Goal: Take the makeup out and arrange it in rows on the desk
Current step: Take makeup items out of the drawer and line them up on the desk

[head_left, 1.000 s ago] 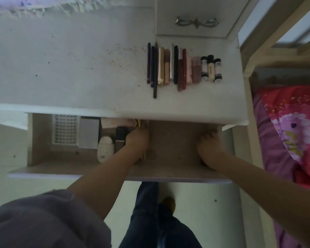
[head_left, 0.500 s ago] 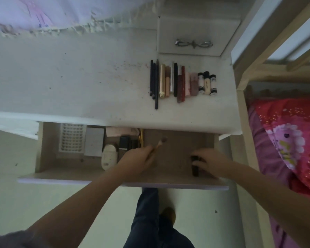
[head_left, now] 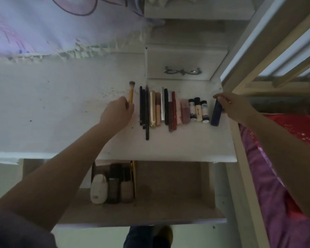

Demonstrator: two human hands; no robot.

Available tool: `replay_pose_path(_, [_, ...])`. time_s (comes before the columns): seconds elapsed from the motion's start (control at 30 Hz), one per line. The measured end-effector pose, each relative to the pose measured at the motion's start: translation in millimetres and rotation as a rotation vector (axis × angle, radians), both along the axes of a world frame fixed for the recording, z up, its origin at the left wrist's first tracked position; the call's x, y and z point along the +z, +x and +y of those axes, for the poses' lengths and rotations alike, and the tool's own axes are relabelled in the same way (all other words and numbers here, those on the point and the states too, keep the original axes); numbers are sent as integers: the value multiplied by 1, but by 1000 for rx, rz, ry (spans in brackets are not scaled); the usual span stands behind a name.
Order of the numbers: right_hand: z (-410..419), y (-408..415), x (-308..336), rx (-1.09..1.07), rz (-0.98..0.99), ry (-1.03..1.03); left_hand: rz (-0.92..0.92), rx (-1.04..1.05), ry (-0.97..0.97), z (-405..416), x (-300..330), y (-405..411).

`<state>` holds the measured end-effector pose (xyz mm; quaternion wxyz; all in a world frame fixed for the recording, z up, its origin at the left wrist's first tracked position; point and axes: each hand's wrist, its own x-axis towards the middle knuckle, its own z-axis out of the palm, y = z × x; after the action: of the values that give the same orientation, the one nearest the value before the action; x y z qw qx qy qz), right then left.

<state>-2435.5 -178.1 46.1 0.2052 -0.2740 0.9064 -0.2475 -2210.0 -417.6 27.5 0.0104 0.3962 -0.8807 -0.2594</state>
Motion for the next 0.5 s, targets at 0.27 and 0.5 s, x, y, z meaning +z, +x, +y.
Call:
replay_pose_path(0.27, [-13, 1, -27, -51, 45, -39, -15, -63, 103, 8, -11, -8])
replay_pose_path(0.5, [1, 108, 8, 138, 247, -343, 279, 6, 144, 40, -9, 84])
